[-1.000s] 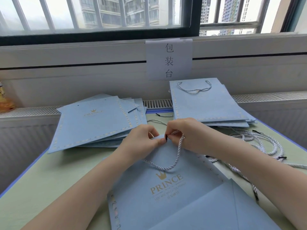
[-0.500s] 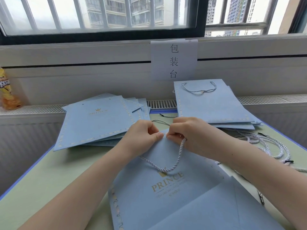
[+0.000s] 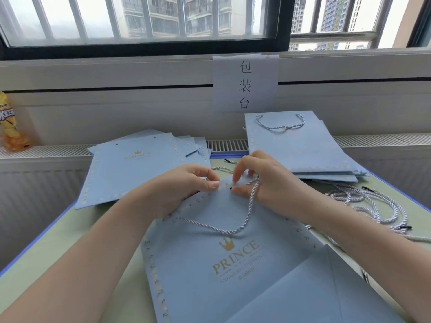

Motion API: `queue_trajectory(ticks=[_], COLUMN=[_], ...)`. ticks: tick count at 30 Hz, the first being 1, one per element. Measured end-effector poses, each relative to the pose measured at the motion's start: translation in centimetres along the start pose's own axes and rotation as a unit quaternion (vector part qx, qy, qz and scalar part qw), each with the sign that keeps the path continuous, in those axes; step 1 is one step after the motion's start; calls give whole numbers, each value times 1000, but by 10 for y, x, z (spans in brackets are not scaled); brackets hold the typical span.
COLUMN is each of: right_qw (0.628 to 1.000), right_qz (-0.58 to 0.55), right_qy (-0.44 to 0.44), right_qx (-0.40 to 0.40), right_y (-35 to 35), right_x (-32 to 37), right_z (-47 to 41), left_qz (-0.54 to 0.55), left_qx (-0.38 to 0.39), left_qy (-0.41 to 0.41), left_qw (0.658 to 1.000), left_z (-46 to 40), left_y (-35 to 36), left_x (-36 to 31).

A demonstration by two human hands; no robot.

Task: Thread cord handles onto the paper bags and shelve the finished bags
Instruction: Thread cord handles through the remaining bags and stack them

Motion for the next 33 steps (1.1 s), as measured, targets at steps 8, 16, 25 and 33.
queue_trajectory(ticks=[8, 16, 25, 33], right_qw=[997, 985, 981, 979], right_qz=[-24, 29, -4, 48], right_qy=[-65, -150, -174, -188], right_qx=[-18, -86, -89, -56], right_y=[3, -3, -5, 1], right_x=[14, 23, 26, 26], right_z=[4, 9, 12, 14], left_qz=[74, 127, 94, 93], left_qx=[61, 107, 76, 43], left_qy=[-22, -53, -49, -57], left_qw=[995, 985, 991, 993], left_z=[0, 6, 5, 0], left_y=[7, 4, -1, -1], left_x=[5, 7, 4, 6])
Point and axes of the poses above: each hand's wrist, its own z-axis away from the middle knuckle, its own y-axis out of the palm, x = y × z, the point moved 8 cm from there along -z, towards the middle knuckle, and after that the axes turned 12 degrees about y, right-handed, at the moved point
